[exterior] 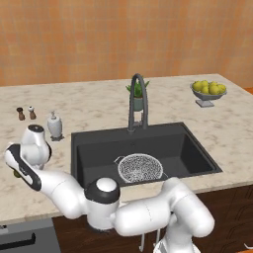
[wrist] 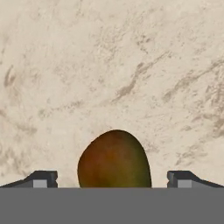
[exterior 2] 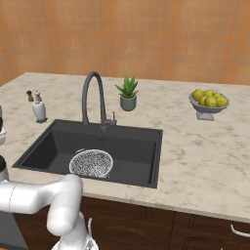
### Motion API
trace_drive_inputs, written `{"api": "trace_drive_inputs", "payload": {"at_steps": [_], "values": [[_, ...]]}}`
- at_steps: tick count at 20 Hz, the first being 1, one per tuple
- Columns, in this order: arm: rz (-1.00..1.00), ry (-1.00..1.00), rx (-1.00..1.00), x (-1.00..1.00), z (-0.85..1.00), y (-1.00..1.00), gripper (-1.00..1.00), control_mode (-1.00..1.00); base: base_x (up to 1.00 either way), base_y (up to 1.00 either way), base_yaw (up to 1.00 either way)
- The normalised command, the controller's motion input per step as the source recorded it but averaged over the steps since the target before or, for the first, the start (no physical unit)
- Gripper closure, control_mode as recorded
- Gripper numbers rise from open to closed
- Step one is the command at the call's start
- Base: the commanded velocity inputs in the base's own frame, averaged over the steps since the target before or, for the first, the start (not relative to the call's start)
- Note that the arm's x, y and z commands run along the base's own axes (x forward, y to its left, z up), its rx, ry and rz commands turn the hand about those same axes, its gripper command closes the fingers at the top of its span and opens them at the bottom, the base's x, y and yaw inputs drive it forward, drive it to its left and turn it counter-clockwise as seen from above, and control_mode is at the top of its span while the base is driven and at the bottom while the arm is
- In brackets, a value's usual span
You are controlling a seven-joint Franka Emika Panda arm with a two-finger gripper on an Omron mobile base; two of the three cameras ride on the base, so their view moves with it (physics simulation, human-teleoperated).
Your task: Put the colander in the sink, put the mango in the colander, and turn on the sink faucet and pour water over the colander.
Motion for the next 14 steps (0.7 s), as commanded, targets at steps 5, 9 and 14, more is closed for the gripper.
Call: {"api": "trace_drive_inputs", "payload": {"at_steps": [5,9,14], "values": [[0.0,0.0,0.0,0.13,-0.24,0.13,-1.0,-1.0,0.0,0.0,0.0],[0.0,0.0,0.0,0.09,-0.24,0.05,1.0,-1.0,0.0,0.0,0.0],[0.0,0.02,0.0,0.0,-0.09,-0.04,1.0,-1.0,0.0,0.0,0.0]]}}
